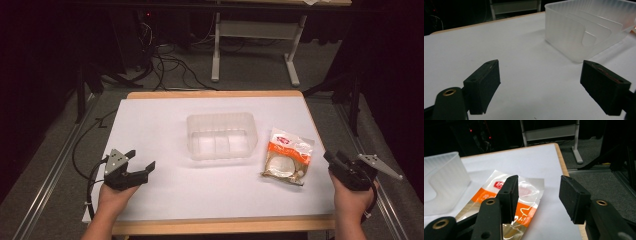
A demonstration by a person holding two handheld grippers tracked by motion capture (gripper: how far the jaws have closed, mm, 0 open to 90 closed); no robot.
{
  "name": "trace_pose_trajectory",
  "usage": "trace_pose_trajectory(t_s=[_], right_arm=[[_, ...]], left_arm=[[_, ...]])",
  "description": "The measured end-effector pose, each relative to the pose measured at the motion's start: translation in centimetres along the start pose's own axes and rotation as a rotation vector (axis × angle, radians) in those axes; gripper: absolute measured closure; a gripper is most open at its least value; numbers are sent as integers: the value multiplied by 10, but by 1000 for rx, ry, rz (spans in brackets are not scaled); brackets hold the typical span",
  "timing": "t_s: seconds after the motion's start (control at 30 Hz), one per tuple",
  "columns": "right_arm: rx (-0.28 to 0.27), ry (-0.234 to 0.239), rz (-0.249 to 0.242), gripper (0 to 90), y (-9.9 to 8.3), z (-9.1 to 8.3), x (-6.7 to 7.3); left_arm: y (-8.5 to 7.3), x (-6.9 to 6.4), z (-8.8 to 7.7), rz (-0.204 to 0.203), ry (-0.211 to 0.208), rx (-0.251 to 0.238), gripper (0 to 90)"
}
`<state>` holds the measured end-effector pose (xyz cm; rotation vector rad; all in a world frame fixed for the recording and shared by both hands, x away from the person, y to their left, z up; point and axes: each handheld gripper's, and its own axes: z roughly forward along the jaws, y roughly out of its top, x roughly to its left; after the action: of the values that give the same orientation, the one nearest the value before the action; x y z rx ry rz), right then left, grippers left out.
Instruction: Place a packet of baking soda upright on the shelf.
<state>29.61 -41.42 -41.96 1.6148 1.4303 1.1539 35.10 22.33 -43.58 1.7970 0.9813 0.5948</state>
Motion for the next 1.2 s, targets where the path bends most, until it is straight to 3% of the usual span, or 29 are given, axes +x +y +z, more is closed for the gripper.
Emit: trace_pose_trajectory(t_s=[0.5, 0.53, 0.6, 0.7, 0.8, 1.0, 1.1, 1.2], right_arm=[[56, 30, -50, 534, -6, 6, 12], [82, 49, -52, 720, -9, 6, 13], [128, 100, -73, 900, -13, 5, 16], [212, 115, -135, 900, -21, 6, 25], [281, 106, -149, 900, -30, 12, 28], [317, 103, -185, 900, -34, 24, 31], [312, 100, -190, 900, -33, 35, 29], [355, 95, -196, 900, -35, 52, 28]], left_arm=[[1, 3, -3, -9, 4, -16, 168], [1, 3, -3, -10, 7, -17, 168], [1, 3, -5, -16, 8, -22, 171], [1, 2, -5, -11, 5, -24, 174], [1, 3, -4, -10, 2, -22, 174], [2, 2, -4, -2, -5, -24, 174], [2, 2, -2, 1, -2, -16, 174], [2, 0, -2, 5, -9, -17, 174]])
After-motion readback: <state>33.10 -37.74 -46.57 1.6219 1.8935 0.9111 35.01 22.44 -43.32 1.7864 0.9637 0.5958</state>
